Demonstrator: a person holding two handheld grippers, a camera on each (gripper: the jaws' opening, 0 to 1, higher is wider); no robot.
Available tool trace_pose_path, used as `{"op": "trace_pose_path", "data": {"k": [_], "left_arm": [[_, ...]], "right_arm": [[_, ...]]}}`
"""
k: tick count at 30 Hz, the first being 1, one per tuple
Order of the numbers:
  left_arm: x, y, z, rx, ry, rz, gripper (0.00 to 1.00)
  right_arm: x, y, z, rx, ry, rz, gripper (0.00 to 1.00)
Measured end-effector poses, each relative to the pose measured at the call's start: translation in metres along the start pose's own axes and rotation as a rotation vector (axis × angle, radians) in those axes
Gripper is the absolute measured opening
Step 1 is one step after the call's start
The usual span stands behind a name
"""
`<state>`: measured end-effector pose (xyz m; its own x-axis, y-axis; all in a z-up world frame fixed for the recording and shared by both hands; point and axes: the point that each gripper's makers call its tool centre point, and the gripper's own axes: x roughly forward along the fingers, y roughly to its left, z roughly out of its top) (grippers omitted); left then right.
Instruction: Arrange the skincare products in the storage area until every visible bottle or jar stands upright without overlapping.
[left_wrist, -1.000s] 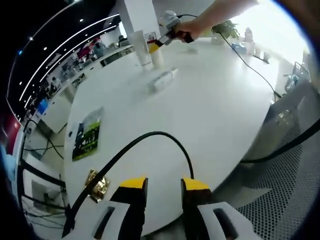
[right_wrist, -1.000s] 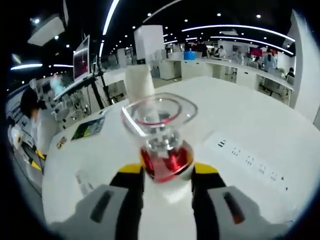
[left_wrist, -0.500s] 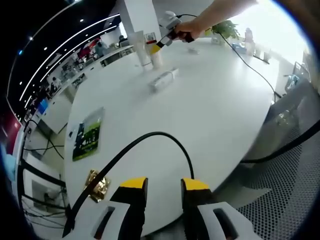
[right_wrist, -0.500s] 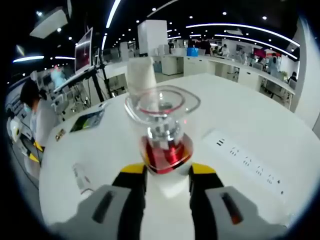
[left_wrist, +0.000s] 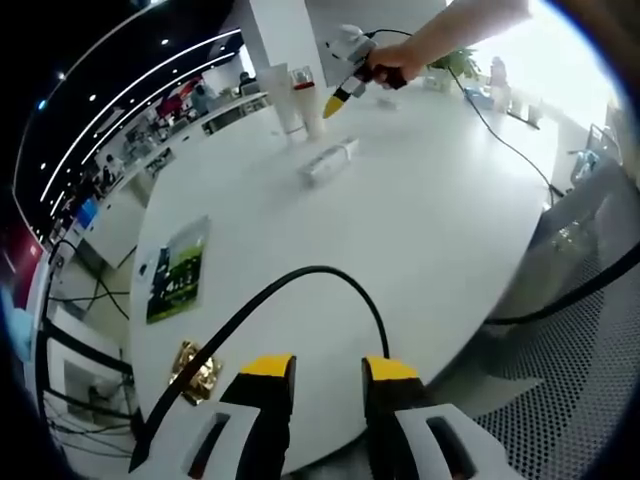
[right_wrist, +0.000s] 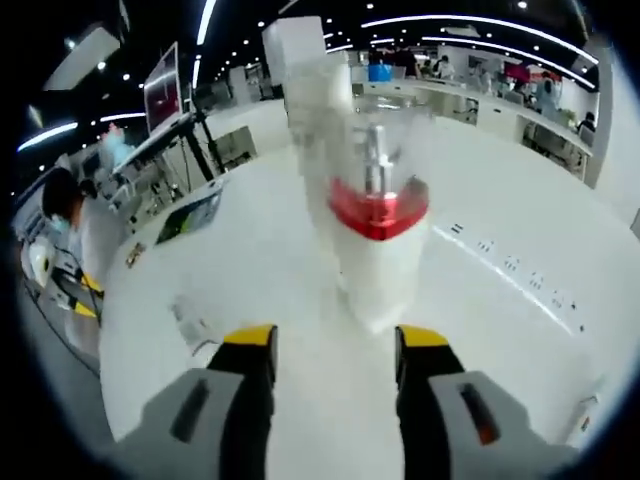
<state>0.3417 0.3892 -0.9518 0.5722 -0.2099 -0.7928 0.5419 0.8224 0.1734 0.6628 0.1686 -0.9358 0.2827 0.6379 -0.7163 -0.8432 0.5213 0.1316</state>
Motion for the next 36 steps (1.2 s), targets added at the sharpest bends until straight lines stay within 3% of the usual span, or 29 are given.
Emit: {"op": "trace_pose_path", "data": {"k": [6,8,11,13,15,16,19,21,25,27,28,36], "left_arm": [[0.0,0.0,0.0,0.006,-0.003,0.004,0.28],[-0.001,0.001,0.001,0.007,-0.012,0.012,0.28],[-0.002,0.002,0.002,0.014,-0.015,0.017,0.27],[-0.002,0.002,0.002,0.016,-0.016,0.019,0.27],[-0.002,0.002,0.002,0.018,-0.017,0.019,0.27],[-0.002,0.002,0.002,0.019,-0.016,0.019,0.27],[-0.002,0.002,0.002,0.02,-0.018,0.021,0.27],[-0.002,0.004,-0.001,0.032,-0.005,0.026,0.27],[-0.002,0.004,0.001,0.032,-0.018,0.028,0.27],[-0.002,0.006,0.0,0.024,-0.018,0.031,0.27],[-0.002,0.006,0.0,0.02,-0.018,0.032,0.27],[-0.001,0.009,-0.004,0.012,-0.004,0.036,0.27]], "right_arm": [[0.005,0.067,-0.005,-0.032,0.049,0.179,0.48],[0.01,0.082,-0.01,-0.123,0.1,0.194,0.48],[0.018,0.104,-0.013,-0.188,0.139,0.23,0.49],[0.024,0.113,-0.02,-0.299,0.206,0.224,0.49],[0.031,0.107,-0.023,-0.437,0.249,0.163,0.47],[0.037,0.109,-0.028,-0.457,0.266,0.173,0.46],[0.042,0.111,-0.034,-0.451,0.304,0.174,0.46],[0.044,0.106,-0.039,-0.462,0.339,0.142,0.38],[0.046,0.105,-0.045,-0.468,0.36,0.116,0.31],[0.045,0.099,-0.049,-0.511,0.385,0.088,0.23],[0.046,0.107,-0.045,-0.483,0.346,0.106,0.22],[0.04,0.115,-0.046,-0.452,0.316,0.057,0.19]]}}
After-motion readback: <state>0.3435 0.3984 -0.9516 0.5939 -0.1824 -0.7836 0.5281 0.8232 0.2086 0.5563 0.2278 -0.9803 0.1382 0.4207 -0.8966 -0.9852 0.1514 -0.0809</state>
